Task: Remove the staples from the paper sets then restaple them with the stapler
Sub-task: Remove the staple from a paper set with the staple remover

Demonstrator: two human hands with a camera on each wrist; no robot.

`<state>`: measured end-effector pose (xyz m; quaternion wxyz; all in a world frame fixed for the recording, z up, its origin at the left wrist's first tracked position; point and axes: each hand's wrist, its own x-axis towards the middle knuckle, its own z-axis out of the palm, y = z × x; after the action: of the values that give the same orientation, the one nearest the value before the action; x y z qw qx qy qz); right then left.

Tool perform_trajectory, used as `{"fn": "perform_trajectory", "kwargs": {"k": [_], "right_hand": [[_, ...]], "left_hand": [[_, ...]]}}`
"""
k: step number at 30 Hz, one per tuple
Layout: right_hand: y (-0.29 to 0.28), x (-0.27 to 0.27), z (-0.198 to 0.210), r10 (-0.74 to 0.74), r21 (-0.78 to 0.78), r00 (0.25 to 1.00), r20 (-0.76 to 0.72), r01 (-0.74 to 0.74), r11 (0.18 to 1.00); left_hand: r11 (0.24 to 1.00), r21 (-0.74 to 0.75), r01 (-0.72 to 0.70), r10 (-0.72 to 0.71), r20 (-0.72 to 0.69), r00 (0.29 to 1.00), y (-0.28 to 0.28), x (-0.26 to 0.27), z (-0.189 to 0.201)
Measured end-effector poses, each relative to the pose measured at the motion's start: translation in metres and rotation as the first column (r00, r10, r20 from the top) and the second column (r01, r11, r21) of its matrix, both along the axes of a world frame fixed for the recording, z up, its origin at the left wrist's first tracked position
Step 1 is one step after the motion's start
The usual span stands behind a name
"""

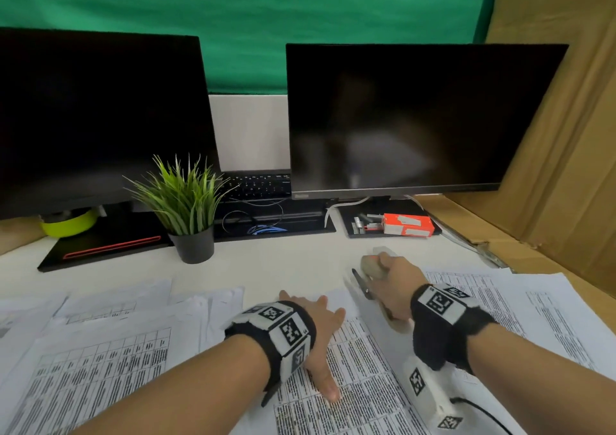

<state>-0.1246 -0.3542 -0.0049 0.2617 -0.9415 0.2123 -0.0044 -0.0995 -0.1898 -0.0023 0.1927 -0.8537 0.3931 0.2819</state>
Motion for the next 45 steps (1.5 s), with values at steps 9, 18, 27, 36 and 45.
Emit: {"fn": "perform_trajectory", "kwargs": {"k": [9, 18, 27, 36, 45], "right_hand": [[0.029, -0.032, 0.011, -0.061, 0.458, 0.991, 0.121, -0.001, 0.889], [0.176, -0.036, 0.026, 0.332, 0.588, 0.907, 0.258, -0.421, 0.691], [0.319, -0.056, 0.038, 0.580, 0.476, 0.723, 0.377, -0.688, 0.548], [0.419, -0.081, 0.032, 0.813, 0.174, 0.527, 0.247, -0.850, 0.498], [0.448, -0.093, 0.019, 0.892, 0.214, 0.411, 0.189, -0.903, 0.372]], "left_hand": [[0.779, -0.533, -0.330, 0.335, -0.090, 0.938, 0.063, 0.005, 0.009], [-0.161, -0.666, -0.728, 0.487, -0.695, 0.529, 0.163, -0.033, 0.030], [-0.419, -0.698, -0.581, 0.613, -0.689, 0.386, 0.297, -0.082, 0.039], [-0.522, -0.735, -0.432, 0.750, -0.638, 0.178, 0.389, -0.113, 0.015], [-0.118, -0.607, -0.786, 0.982, -0.188, -0.002, 0.527, -0.191, -0.004]]}}
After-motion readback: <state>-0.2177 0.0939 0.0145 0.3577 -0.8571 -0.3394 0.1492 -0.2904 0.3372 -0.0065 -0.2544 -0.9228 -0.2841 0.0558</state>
